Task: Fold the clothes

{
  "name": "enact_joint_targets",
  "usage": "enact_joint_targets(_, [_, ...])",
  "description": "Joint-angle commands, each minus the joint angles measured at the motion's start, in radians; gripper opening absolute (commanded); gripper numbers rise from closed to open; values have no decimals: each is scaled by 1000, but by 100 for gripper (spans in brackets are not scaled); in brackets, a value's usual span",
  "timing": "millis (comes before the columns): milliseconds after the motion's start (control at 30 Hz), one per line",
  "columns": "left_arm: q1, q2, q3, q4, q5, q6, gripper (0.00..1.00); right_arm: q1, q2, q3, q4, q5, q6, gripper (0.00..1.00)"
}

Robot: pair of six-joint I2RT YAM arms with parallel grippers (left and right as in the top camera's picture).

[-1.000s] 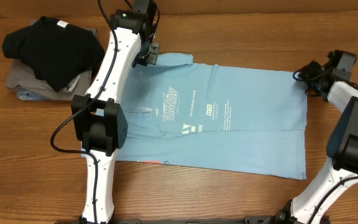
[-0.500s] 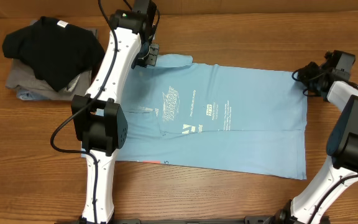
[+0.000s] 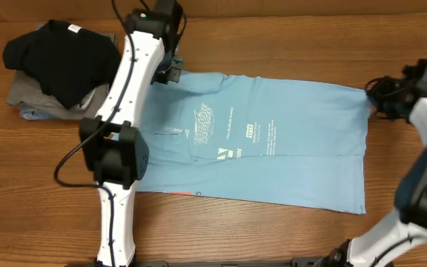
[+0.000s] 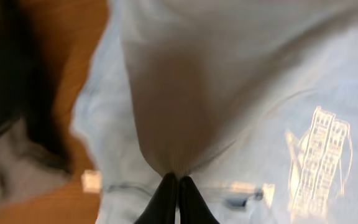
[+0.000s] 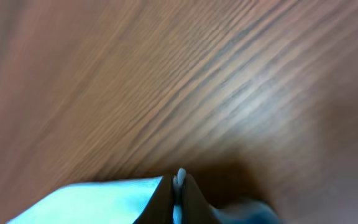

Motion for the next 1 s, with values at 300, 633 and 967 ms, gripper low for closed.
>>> enact_joint_targets(300, [81,-171,-10,-243,134,-42,4,-2,-259,13,-521,51,-2,4])
enact_joint_targets(633, [86,-340,-331,-243,100,-16,4,-2,-258,12,-793,143,-27,4])
enact_joint_targets(967, [92,-476,-544,-243,89,-16,4,-2,-257,-9,-906,395,28,4])
